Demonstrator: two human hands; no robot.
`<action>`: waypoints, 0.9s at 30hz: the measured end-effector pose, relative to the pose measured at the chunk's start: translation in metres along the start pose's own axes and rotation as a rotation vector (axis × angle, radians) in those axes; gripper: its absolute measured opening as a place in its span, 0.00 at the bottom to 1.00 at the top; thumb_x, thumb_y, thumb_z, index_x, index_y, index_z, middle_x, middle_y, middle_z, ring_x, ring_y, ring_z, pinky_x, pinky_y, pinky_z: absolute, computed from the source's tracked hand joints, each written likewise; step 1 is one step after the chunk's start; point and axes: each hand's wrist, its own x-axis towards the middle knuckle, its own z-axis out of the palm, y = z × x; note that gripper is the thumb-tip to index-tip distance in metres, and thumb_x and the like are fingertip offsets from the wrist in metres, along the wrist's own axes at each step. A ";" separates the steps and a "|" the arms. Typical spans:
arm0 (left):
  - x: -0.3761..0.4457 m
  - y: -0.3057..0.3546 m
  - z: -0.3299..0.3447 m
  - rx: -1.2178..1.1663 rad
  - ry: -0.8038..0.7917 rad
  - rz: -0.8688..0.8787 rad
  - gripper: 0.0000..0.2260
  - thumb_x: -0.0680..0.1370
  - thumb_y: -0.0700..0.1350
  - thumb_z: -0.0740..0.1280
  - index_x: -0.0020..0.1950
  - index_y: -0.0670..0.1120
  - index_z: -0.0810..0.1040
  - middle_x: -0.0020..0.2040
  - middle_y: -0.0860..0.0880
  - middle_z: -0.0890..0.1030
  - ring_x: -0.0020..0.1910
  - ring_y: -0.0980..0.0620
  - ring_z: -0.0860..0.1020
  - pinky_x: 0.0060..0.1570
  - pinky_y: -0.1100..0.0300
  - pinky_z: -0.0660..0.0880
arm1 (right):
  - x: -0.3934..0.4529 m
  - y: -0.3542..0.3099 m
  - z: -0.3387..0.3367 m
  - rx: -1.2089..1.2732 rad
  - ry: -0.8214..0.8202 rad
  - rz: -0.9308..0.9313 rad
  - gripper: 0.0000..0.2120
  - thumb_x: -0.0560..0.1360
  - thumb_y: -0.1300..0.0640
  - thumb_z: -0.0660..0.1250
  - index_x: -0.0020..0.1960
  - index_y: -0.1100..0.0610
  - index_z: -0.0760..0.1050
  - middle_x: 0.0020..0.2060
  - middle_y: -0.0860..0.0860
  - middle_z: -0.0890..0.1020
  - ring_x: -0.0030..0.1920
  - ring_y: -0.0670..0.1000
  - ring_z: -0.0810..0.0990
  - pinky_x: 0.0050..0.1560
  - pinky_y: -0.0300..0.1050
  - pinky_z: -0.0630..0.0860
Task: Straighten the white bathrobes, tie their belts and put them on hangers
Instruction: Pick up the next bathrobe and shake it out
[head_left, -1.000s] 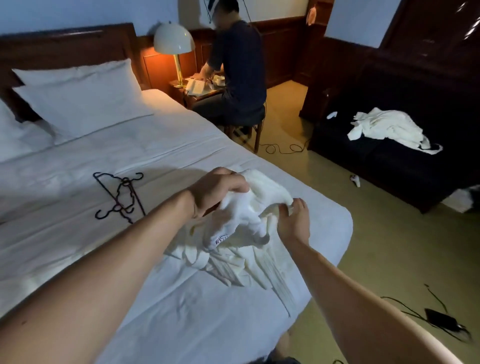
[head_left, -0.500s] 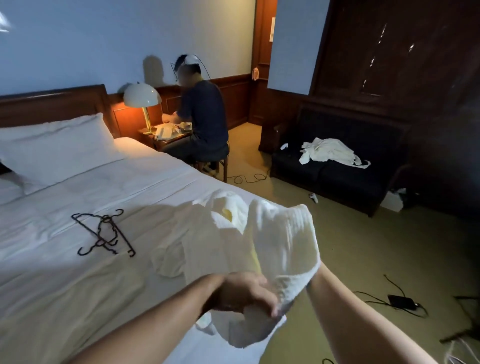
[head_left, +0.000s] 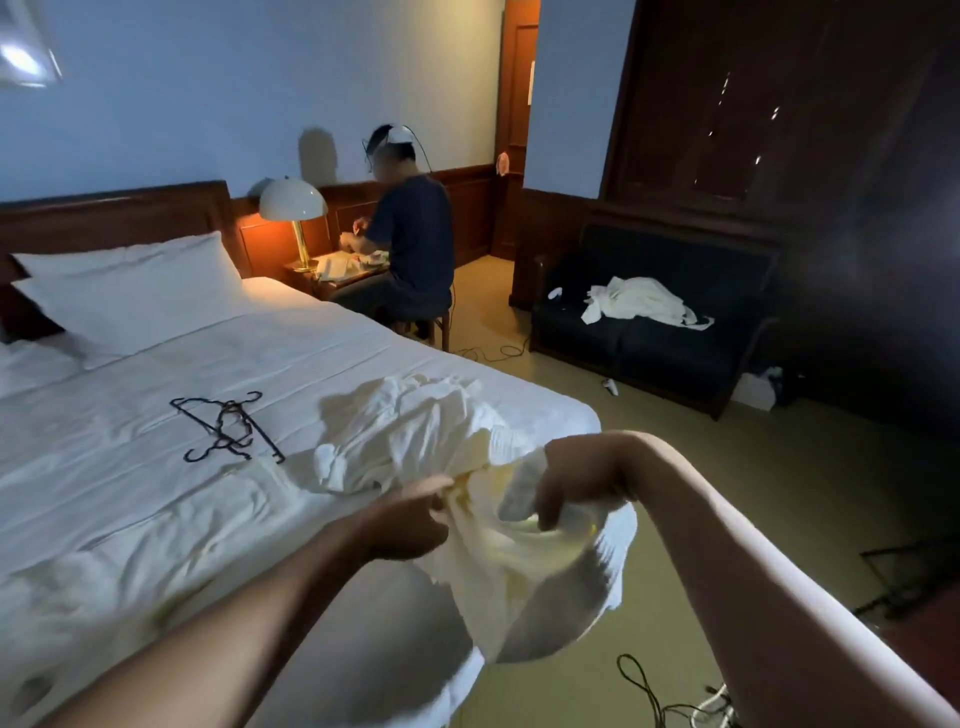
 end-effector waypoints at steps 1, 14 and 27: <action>-0.007 0.012 -0.001 -0.077 0.087 0.072 0.32 0.76 0.46 0.69 0.77 0.56 0.62 0.70 0.51 0.72 0.67 0.49 0.73 0.64 0.54 0.74 | -0.020 -0.013 0.002 -0.068 -0.039 -0.012 0.27 0.58 0.55 0.76 0.58 0.56 0.84 0.55 0.55 0.85 0.55 0.57 0.84 0.57 0.52 0.82; -0.156 0.068 -0.034 0.072 0.582 0.312 0.10 0.77 0.55 0.71 0.52 0.50 0.81 0.43 0.54 0.82 0.43 0.53 0.82 0.43 0.55 0.82 | -0.217 -0.071 0.068 0.096 0.021 -0.108 0.28 0.67 0.40 0.77 0.61 0.56 0.79 0.49 0.52 0.87 0.49 0.55 0.87 0.55 0.54 0.83; -0.300 0.107 -0.013 0.175 0.607 0.181 0.12 0.75 0.55 0.72 0.52 0.47 0.80 0.47 0.50 0.83 0.48 0.46 0.81 0.48 0.52 0.80 | -0.257 -0.008 0.191 0.296 0.738 -0.345 0.09 0.67 0.55 0.80 0.42 0.55 0.81 0.37 0.49 0.81 0.40 0.51 0.78 0.41 0.46 0.76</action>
